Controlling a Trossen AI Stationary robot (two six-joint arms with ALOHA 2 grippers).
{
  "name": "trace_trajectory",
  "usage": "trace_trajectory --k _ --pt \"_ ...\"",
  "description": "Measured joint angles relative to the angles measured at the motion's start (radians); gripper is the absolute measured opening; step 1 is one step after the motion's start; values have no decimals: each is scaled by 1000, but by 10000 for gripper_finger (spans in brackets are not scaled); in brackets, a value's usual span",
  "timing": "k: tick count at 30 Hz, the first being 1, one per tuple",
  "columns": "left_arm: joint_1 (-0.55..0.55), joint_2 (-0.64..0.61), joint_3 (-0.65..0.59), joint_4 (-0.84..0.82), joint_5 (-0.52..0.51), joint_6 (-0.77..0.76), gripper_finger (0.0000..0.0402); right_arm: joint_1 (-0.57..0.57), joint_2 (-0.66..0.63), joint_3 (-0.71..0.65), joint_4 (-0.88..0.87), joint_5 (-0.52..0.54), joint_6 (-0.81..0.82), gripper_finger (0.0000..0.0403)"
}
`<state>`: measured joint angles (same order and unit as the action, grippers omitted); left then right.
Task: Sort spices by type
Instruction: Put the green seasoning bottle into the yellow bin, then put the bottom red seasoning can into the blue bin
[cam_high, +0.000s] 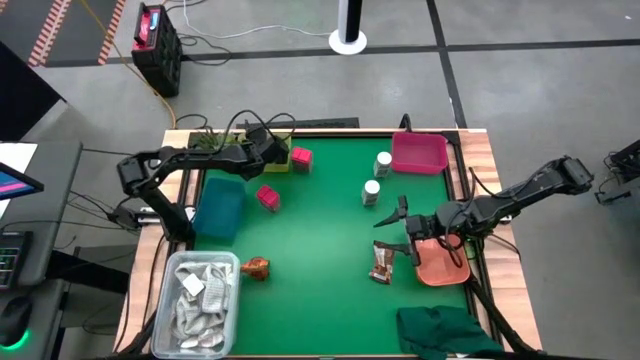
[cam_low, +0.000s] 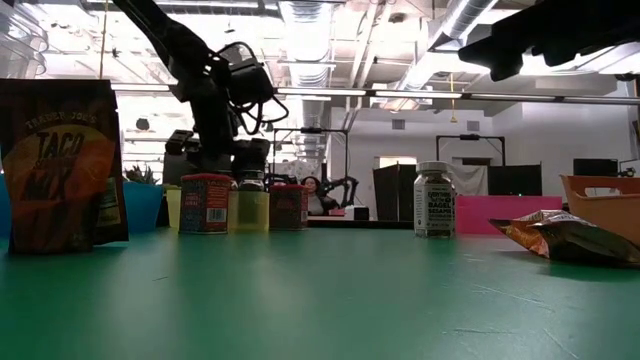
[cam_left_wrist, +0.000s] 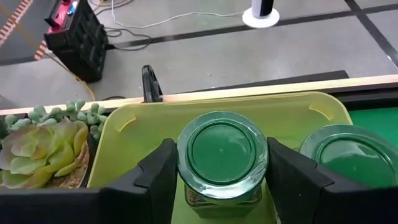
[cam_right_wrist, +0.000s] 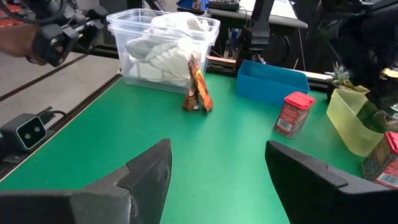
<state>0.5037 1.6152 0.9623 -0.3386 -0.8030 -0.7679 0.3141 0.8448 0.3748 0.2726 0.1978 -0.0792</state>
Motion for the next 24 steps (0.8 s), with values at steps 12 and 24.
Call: trace_trajectory --k 12,24 --pt "-9 -19 -4 -17 39 48 309 0 0 0 2 0 1 286" --pt "-110 -217 -3 -32 -33 192 313 0 0 0 2 0 2 286"
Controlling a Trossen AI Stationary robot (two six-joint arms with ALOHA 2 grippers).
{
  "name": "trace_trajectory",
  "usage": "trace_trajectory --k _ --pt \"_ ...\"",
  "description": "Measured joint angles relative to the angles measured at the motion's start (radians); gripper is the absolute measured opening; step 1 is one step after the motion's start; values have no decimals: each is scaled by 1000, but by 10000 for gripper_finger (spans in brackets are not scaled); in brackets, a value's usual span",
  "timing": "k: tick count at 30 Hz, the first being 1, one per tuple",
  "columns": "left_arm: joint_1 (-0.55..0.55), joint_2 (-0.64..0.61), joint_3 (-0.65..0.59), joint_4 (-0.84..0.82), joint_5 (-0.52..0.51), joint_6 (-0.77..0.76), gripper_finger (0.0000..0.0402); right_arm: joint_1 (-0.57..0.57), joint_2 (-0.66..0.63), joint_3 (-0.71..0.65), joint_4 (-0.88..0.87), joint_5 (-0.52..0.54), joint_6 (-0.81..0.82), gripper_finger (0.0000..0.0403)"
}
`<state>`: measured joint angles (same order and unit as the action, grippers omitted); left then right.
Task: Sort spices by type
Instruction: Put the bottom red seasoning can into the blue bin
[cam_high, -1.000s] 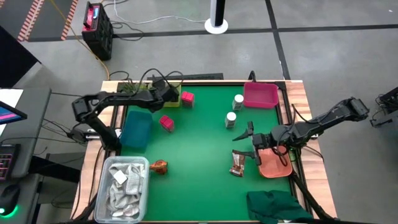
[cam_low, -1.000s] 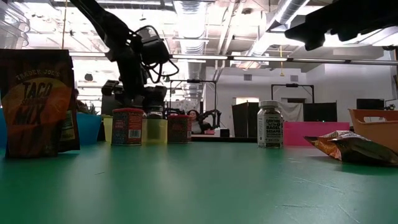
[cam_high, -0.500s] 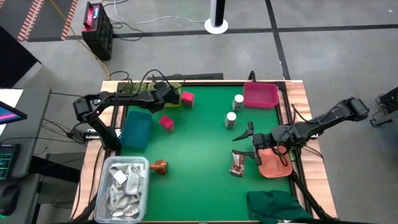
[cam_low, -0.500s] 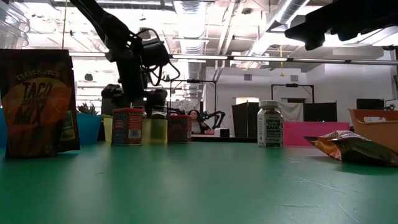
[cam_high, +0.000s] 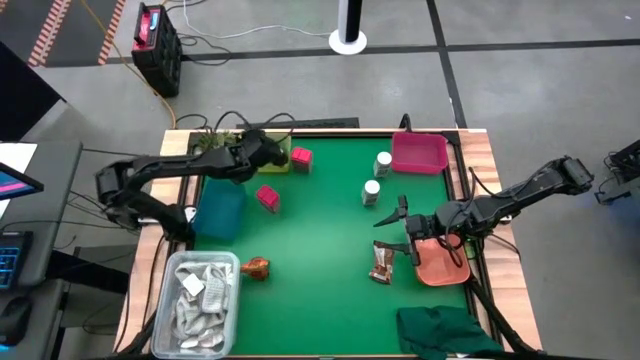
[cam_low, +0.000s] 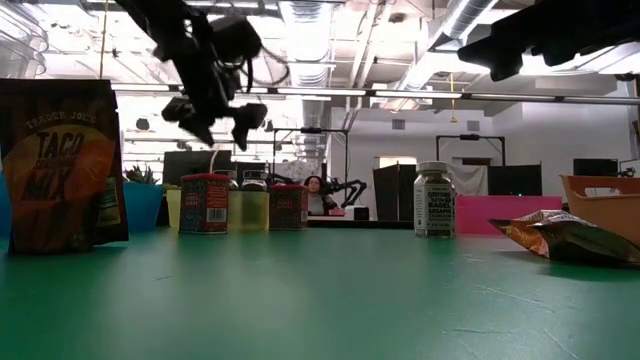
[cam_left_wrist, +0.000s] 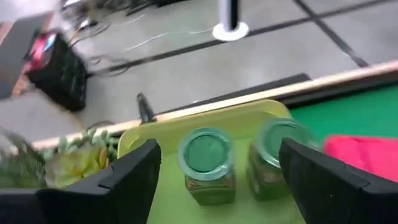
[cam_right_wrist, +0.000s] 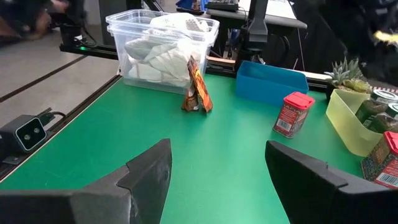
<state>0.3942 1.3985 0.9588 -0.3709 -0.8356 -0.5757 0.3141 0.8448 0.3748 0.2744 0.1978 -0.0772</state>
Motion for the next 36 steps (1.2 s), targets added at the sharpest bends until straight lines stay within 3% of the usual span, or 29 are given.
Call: trace_trajectory --k 2,8,10,13,19,26,30,36 --pt "-42 -36 1 -1 57 103 313 0 0 0 -3 0 0 286" --pt "-172 -117 1 -8 420 404 313 -4 0 0 -31 0 -17 286" --pt "-207 -117 25 -59 452 406 313 -12 0 0 -44 0 -25 286" --pt "-201 -54 125 -271 510 345 306 -36 0 0 -56 0 -26 286" --pt "-237 123 331 -546 556 465 297 -77 0 0 -68 0 -18 286" --pt "-268 288 529 -847 517 630 298 -82 0 0 -91 0 -10 286" --pt "-275 349 568 -927 514 696 298 -82 0 0 -91 0 -11 286" --pt "-275 395 533 -970 513 781 298 -81 0 0 -91 0 -10 286"
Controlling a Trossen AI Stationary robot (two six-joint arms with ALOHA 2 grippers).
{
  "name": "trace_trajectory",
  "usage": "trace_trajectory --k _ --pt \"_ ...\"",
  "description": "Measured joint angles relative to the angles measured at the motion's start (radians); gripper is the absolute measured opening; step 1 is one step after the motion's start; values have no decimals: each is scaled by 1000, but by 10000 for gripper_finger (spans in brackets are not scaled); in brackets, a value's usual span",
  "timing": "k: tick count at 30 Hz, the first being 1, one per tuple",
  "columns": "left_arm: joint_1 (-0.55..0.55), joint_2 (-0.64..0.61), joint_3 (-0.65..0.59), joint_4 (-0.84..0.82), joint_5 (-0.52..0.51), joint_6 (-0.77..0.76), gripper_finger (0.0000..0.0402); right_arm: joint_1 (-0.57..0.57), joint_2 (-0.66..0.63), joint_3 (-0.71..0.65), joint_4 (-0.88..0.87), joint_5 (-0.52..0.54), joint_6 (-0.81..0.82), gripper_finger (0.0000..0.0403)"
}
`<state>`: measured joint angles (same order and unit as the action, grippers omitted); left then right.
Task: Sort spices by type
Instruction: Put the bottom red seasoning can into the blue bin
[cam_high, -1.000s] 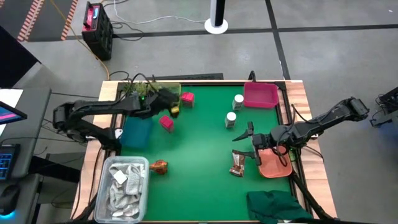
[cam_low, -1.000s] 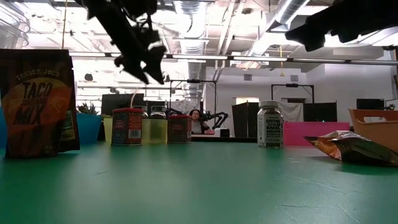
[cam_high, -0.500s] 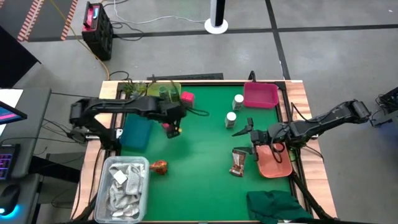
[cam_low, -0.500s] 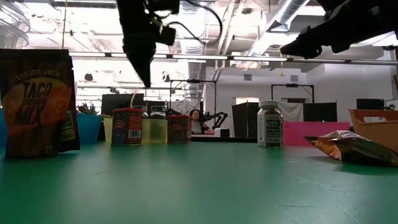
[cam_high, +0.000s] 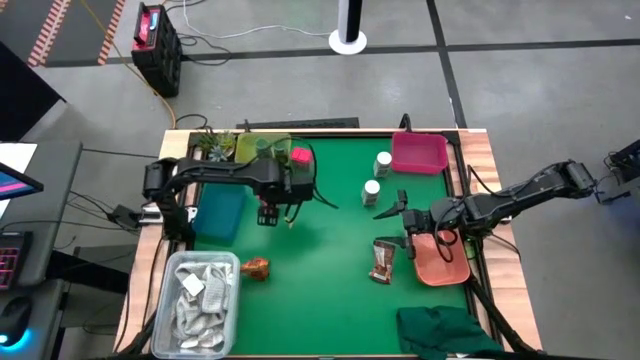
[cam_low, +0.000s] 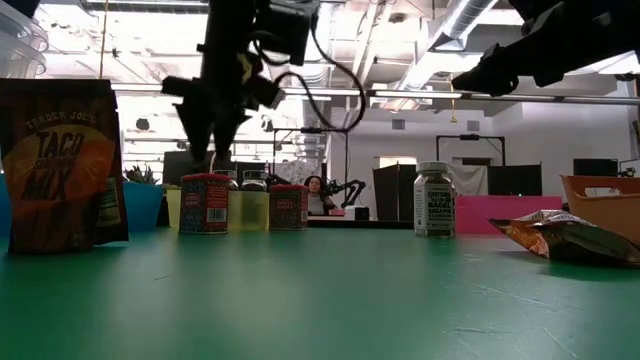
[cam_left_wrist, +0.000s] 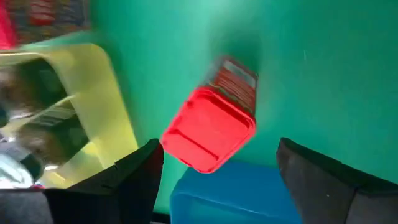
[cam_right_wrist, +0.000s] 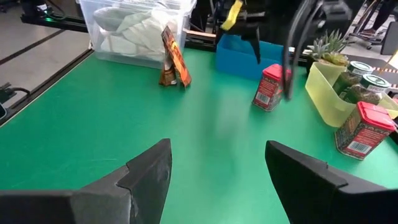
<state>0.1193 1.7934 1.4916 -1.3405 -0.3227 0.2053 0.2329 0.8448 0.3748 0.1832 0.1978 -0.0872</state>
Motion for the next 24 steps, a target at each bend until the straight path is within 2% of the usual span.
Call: trace_trajectory --k 13,18,24 --pt "8 41 -4 8 -4 187 298 2 0 0 0 0 1 286" --pt "27 42 -6 -6 14 202 298 2 0 0 0 0 8 286" --pt "32 41 -74 36 30 243 298 2 0 0 -8 0 9 286"
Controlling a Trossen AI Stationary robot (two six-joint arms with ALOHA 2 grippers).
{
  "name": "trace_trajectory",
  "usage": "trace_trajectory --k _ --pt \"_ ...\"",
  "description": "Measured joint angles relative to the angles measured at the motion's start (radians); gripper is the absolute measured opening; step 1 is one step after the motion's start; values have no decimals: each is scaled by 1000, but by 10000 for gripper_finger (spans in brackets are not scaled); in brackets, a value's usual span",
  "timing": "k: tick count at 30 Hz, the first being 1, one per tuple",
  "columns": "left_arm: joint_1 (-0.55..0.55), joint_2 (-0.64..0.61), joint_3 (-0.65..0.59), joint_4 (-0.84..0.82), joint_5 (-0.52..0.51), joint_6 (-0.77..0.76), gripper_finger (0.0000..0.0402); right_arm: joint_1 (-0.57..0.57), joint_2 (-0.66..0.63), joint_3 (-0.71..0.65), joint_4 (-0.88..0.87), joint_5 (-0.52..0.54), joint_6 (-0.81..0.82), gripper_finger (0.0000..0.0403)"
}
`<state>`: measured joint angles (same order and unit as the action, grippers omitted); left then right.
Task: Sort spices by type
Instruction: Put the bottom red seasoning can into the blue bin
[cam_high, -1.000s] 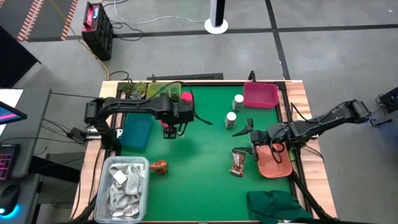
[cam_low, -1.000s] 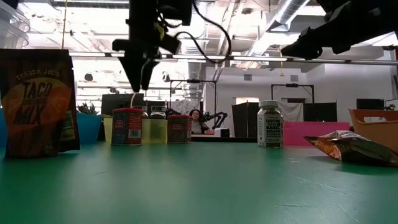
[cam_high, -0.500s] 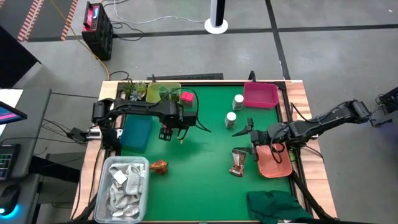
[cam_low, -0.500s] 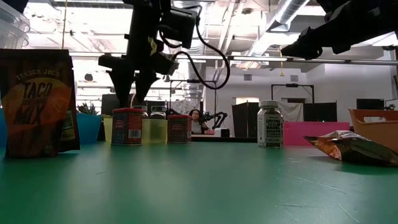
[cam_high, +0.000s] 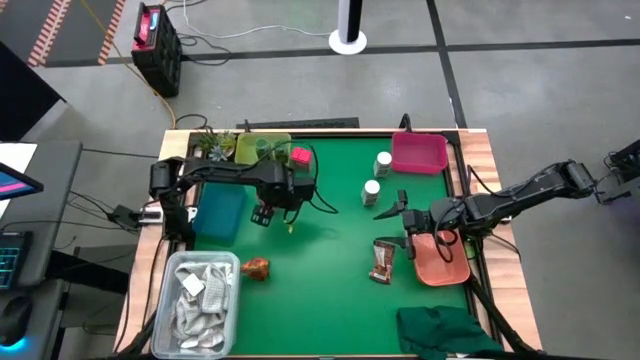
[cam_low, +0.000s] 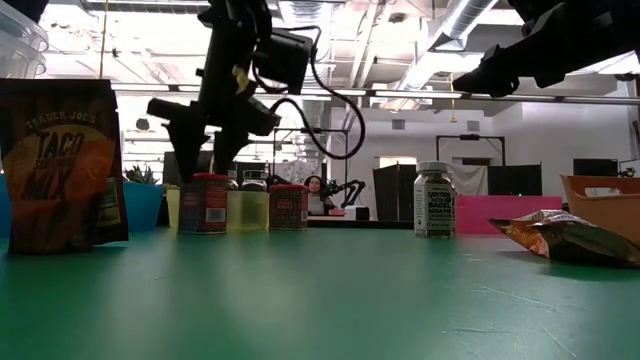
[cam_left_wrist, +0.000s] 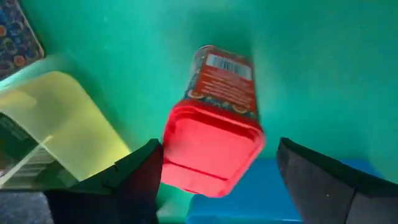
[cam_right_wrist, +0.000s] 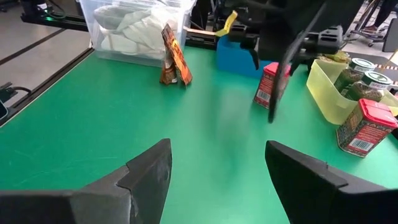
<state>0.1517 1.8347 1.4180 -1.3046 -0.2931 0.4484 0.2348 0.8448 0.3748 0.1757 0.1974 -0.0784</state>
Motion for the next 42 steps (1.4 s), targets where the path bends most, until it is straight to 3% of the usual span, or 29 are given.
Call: trace_trajectory --k 8,15,20,30,42 --pt "1 0 -65 69 -27 -40 286 0 0 0 0 0 0 286" --pt "0 0 -73 54 -24 -99 205 -1 0 0 3 0 0 286" --pt "0 1 -27 -12 10 -220 205 -2 0 0 5 0 -1 286" --pt "-1 -4 220 -263 23 -397 205 -2 0 0 8 0 2 286" --pt "7 -143 102 -264 -27 -550 205 20 0 -1 8 0 18 286"
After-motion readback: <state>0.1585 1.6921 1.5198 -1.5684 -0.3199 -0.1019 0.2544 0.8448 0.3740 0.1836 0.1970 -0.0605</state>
